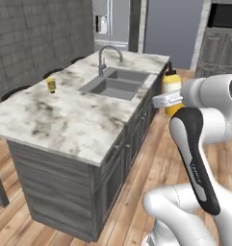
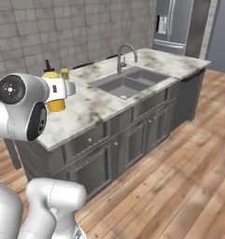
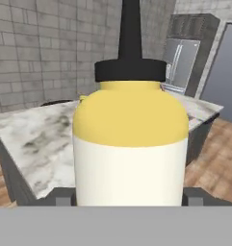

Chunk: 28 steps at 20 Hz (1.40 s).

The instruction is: The dining table condiment station is running low on mustard. Refill the condiment station by opening the cabinet and taking the mustard from the cabinet and placing it on the dining table.

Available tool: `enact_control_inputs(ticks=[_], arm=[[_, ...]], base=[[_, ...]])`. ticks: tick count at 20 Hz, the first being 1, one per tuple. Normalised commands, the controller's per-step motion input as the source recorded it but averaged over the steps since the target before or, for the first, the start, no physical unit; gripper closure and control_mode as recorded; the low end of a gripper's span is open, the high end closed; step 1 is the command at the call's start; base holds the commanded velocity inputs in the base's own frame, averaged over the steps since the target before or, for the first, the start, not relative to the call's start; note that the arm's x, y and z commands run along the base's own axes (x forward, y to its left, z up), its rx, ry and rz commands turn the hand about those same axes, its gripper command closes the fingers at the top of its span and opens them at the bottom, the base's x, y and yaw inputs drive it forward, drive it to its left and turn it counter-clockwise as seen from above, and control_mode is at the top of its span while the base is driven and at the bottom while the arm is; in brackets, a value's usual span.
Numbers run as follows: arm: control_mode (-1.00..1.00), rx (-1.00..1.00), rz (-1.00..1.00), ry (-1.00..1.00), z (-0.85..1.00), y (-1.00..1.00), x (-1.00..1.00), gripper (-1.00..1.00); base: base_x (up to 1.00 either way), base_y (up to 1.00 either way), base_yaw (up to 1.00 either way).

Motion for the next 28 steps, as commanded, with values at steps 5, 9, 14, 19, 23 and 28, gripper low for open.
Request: enact_control_inputs(ticks=[5,9,14,19,23,28], arm=[[1.0,0.0,0.0,0.0,0.0,0.0,0.0,1.0],[1.0,0.0,0.0,0.0,0.0,0.0,0.0,1.0],[1.0,0.0,0.0,0.0,0.0,0.0,0.0,1.0],[1.0,0.0,0.0,0.0,0.0,0.0,0.0,1.0],[1.0,0.0,0.0,0.0,0.0,0.0,0.0,1.0],[1.0,0.0,0.0,0.0,0.0,0.0,0.0,1.0]], base=[[0.52,1.0,0.27],[0.53,1.0,0.09],[0.11,1.0,-0.17],[0.04,1.0,-0.52],[0.1,1.0,-0.57],[0.07,1.0,-0.54]])
